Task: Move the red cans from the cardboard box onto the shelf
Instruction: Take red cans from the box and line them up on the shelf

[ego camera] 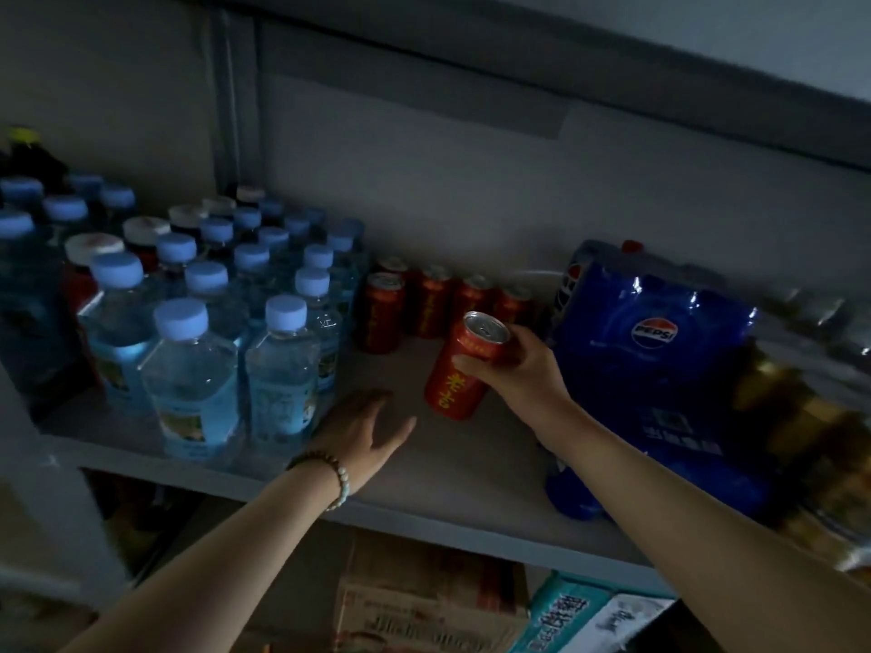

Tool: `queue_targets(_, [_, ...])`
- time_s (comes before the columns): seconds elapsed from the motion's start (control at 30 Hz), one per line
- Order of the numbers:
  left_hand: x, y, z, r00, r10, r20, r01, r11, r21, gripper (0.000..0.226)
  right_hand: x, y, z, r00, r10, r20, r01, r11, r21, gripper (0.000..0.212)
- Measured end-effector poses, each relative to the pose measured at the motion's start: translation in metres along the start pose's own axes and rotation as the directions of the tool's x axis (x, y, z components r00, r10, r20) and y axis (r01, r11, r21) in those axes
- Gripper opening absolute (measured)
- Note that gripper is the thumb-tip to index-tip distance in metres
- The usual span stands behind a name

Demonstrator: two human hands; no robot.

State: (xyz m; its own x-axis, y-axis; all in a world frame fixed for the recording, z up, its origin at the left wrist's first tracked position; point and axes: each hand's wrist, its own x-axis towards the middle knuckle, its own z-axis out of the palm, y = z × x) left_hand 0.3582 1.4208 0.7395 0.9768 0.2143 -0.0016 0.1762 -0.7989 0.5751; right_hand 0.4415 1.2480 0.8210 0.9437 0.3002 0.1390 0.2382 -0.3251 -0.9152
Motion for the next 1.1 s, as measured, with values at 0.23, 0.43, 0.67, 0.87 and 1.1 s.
queue_targets(0.23, [0.015, -0.010, 0.014, 0.999, 0.018, 0.040, -0.025, 0.982, 0.185, 0.073, 0.069, 0.028, 0.040, 0.993, -0.023, -0.117, 0.025, 1.000, 0.010, 0.067])
queue_targets(0.43, [0.018, -0.014, 0.018, 0.999, -0.001, 0.050, -0.008, 0.981, 0.193, 0.074, 0.108, 0.044, 0.067, 0.992, -0.005, -0.126, 0.005, 1.000, 0.003, 0.065])
queue_targets(0.67, [0.018, -0.015, 0.020, 0.999, -0.001, 0.033, -0.004, 0.987, 0.163, 0.074, 0.129, 0.043, 0.072, 0.996, 0.039, -0.086, -0.036, 0.999, 0.033, 0.067])
queue_targets(0.87, [0.019, -0.014, 0.019, 0.999, -0.004, 0.050, -0.005, 0.984, 0.177, 0.076, 0.134, 0.039, 0.069, 0.999, -0.005, -0.038, 0.007, 0.999, 0.039, 0.055])
queue_targets(1.1, [0.018, -0.015, 0.019, 0.999, -0.005, 0.052, -0.004, 0.987, 0.163, 0.076, 0.125, 0.041, 0.072, 0.999, 0.028, -0.018, -0.027, 0.998, 0.062, 0.069])
